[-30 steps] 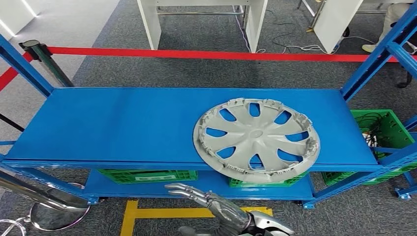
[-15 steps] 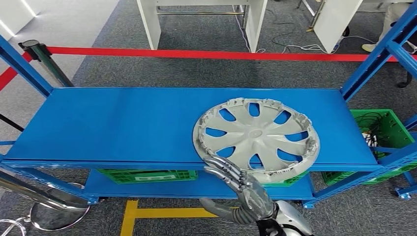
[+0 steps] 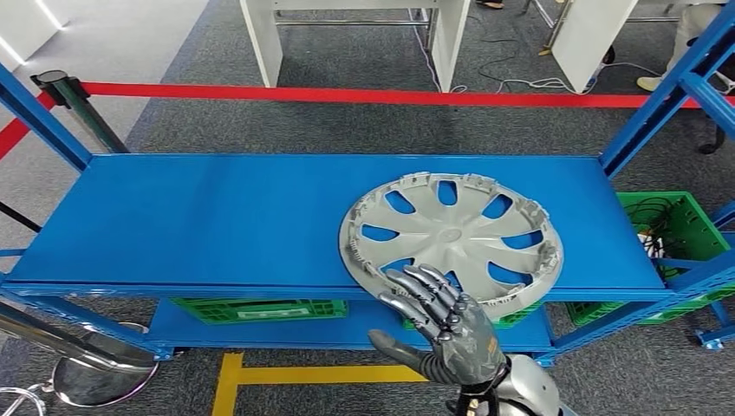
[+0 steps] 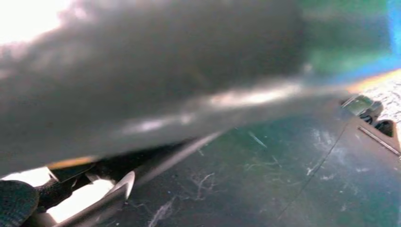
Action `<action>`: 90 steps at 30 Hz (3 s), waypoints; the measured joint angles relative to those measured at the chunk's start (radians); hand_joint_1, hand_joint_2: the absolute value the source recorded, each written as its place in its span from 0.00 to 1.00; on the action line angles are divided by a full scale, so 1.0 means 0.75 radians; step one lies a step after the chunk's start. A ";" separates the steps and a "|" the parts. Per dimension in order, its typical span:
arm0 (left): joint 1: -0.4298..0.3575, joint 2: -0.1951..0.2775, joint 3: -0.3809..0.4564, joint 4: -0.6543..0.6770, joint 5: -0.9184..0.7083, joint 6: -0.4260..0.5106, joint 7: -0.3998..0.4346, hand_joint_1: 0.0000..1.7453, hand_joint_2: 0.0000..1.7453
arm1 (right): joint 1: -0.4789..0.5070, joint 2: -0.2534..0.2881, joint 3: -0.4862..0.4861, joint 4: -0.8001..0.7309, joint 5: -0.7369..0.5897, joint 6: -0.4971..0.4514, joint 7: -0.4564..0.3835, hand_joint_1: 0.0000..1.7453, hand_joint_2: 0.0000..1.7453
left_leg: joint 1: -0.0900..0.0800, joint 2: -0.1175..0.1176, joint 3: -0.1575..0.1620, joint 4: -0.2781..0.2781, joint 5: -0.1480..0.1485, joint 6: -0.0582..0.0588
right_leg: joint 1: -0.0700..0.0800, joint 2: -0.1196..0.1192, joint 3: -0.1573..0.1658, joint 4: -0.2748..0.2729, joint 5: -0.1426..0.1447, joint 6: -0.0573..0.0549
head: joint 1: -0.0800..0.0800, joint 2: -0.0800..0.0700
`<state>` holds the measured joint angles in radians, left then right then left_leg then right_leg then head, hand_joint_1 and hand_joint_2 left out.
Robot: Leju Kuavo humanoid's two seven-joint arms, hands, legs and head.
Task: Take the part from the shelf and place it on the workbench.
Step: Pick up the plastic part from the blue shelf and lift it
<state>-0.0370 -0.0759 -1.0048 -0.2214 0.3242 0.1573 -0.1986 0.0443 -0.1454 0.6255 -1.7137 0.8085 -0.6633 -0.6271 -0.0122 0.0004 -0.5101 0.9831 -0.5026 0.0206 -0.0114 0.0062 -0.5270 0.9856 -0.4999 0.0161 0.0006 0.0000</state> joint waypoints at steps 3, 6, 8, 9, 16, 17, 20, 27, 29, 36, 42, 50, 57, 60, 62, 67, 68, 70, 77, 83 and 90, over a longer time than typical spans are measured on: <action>-0.001 0.000 -0.004 0.000 -0.005 0.023 -0.016 0.00 0.00 | 0.017 0.016 -0.032 -0.002 0.079 -0.021 -0.009 0.00 1.00 | 0.000 0.000 0.000 0.000 0.000 0.000 | 0.000 0.000 0.000 0.000 0.000 0.000 | 0.000 0.000; -0.001 0.000 -0.007 0.000 -0.012 0.044 -0.033 0.00 0.00 | 0.021 0.028 -0.064 -0.002 0.168 -0.036 -0.025 0.00 1.00 | 0.000 0.000 0.000 0.000 0.000 0.000 | 0.000 0.000 0.000 0.000 0.000 0.000 | -0.001 0.000; -0.002 0.001 -0.012 0.001 -0.013 0.048 -0.040 0.00 0.00 | 0.022 0.033 -0.080 -0.001 0.213 -0.038 -0.031 0.00 1.00 | 0.000 0.000 0.000 0.000 0.000 0.000 | 0.000 0.000 0.000 0.000 0.000 0.000 | 0.000 0.000; -0.003 0.001 -0.016 0.001 -0.013 0.046 -0.042 0.00 0.00 | 0.023 0.035 -0.086 0.000 0.237 -0.039 -0.032 0.00 1.00 | 0.000 0.000 0.000 0.000 0.000 0.000 | 0.000 0.000 0.000 0.000 0.000 0.000 | 0.000 0.000; -0.009 0.010 -0.026 0.007 -0.013 -0.019 -0.043 0.00 0.00 | 0.022 0.028 -0.101 0.027 0.341 -0.039 -0.027 0.00 1.00 | 0.000 0.000 0.000 0.000 0.000 0.000 | 0.000 0.000 0.000 0.000 0.000 0.000 | 0.000 0.000; -0.010 0.011 -0.026 0.009 -0.012 -0.024 -0.044 0.00 0.00 | 0.021 0.022 -0.097 0.029 0.342 -0.039 -0.020 0.00 1.00 | 0.000 0.000 0.000 0.000 0.000 0.000 | 0.000 0.000 0.000 0.000 0.000 0.000 | 0.000 0.000; -0.013 0.015 -0.027 0.013 -0.009 -0.046 -0.045 0.00 0.00 | 0.020 -0.008 -0.075 0.039 0.367 -0.039 0.016 0.00 1.00 | 0.000 0.000 0.000 0.000 0.000 0.000 | 0.000 0.000 0.000 0.000 0.000 0.000 | 0.000 0.000; -0.015 0.033 -0.028 0.020 -0.015 -0.076 -0.045 0.00 0.00 | 0.037 -0.116 -0.011 0.066 0.476 -0.039 0.167 0.00 1.00 | 0.000 0.001 0.000 0.000 0.000 0.000 | 0.000 0.002 -0.001 0.000 0.000 0.000 | 0.000 0.000; -0.016 0.034 -0.029 0.022 -0.018 -0.083 -0.043 0.00 0.00 | 0.035 -0.146 0.007 0.069 0.476 -0.039 0.189 0.00 1.00 | 0.000 0.001 0.000 0.000 0.000 0.000 | 0.000 0.002 -0.001 0.000 0.000 0.000 | 0.000 0.000; -0.019 0.038 -0.033 0.023 -0.026 -0.093 -0.041 0.00 0.00 | 0.033 -0.238 0.054 0.081 0.473 -0.039 0.216 0.00 1.00 | 0.000 0.001 0.000 0.000 0.000 0.000 | 0.000 0.002 -0.002 0.000 0.000 0.000 | 0.001 0.000; -0.021 0.041 -0.040 0.024 -0.030 -0.102 -0.023 0.00 0.00 | 0.005 -0.330 0.147 0.085 0.457 -0.039 0.326 0.00 1.00 | 0.000 0.001 0.000 0.000 0.000 0.000 | 0.000 0.002 -0.002 0.000 0.000 0.000 | 0.000 0.000; -0.022 0.044 -0.056 0.024 -0.031 -0.103 -0.023 0.00 0.00 | -0.015 -0.373 0.187 0.095 0.458 -0.039 0.333 0.00 1.00 | 0.000 0.001 0.000 0.000 0.000 0.000 | 0.000 0.002 -0.002 0.000 0.000 0.000 | 0.001 0.000; -0.023 0.046 -0.060 0.024 -0.032 -0.103 -0.021 0.00 0.00 | -0.022 -0.383 0.199 0.099 0.459 -0.039 0.344 0.00 1.00 | 0.000 0.001 0.000 0.000 0.000 0.000 | 0.000 0.003 -0.002 0.000 0.000 0.000 | 0.000 0.000; -0.023 0.046 -0.060 0.024 -0.033 -0.101 -0.010 0.00 0.00 | -0.024 -0.407 0.220 0.100 0.469 -0.041 0.396 0.00 1.00 | 0.000 0.001 0.000 0.000 0.000 0.000 | 0.000 0.003 -0.002 0.000 0.000 0.000 | 0.000 0.000; -0.024 0.047 -0.061 0.024 -0.035 -0.100 0.002 0.00 0.00 | -0.022 -0.424 0.233 0.100 0.480 -0.045 0.432 0.00 1.00 | 0.000 0.001 0.000 0.000 0.000 0.000 | 0.000 0.003 -0.003 0.000 0.000 0.000 | 0.001 0.000; -0.025 0.047 -0.064 0.026 -0.043 -0.100 0.024 0.00 0.00 | -0.014 -0.443 0.239 0.100 0.502 -0.051 0.476 0.00 1.00 | 0.000 0.002 0.000 0.001 0.000 0.000 | 0.000 0.003 -0.003 0.000 0.000 0.000 | 0.001 0.000; -0.025 0.047 -0.065 0.026 -0.044 -0.101 0.028 0.00 0.00 | -0.012 -0.446 0.239 0.100 0.508 -0.051 0.482 0.00 1.00 | 0.000 0.002 0.000 0.001 0.000 0.000 | 0.000 0.003 -0.003 0.000 0.000 0.000 | 0.001 0.000; -0.026 0.047 -0.067 0.026 -0.047 -0.102 0.033 0.00 0.00 | -0.009 -0.451 0.235 0.101 0.523 -0.051 0.491 0.00 1.00 | 0.000 0.002 0.000 0.001 0.000 0.000 | 0.000 0.003 -0.003 0.000 0.000 0.000 | 0.001 0.000; -0.029 0.051 -0.068 0.033 -0.033 -0.005 0.155 0.00 0.00 | 0.020 -0.413 0.201 0.150 0.720 -0.050 0.584 0.00 1.00 | 0.000 0.001 -0.001 0.000 0.000 0.000 | 0.000 0.001 -0.003 0.000 0.000 0.000 | 0.002 0.000; -0.029 0.057 -0.068 0.038 -0.028 0.007 0.172 0.00 0.00 | 0.043 -0.389 0.180 0.169 0.738 -0.052 0.598 0.00 1.00 | 0.000 0.001 -0.002 0.000 0.000 0.000 | 0.000 0.001 -0.003 0.000 0.000 0.000 | 0.000 0.000; -0.029 0.058 -0.068 0.038 -0.025 0.007 0.182 0.00 0.00 | 0.055 -0.377 0.171 0.173 0.742 -0.052 0.607 0.00 1.00 | 0.000 0.001 -0.002 0.000 0.000 0.000 | 0.000 0.001 -0.003 0.000 0.000 0.000 | 0.000 0.000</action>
<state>-0.0588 -0.0325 -1.0555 -0.1930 0.3056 0.1629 -0.0624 0.0853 -0.4283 0.7540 -1.5841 1.3647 -0.7027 -0.1715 -0.0124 0.0010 -0.5113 0.9833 -0.5028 0.0209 -0.0115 0.0067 -0.5291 0.9856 -0.4998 0.0162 0.0006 0.0000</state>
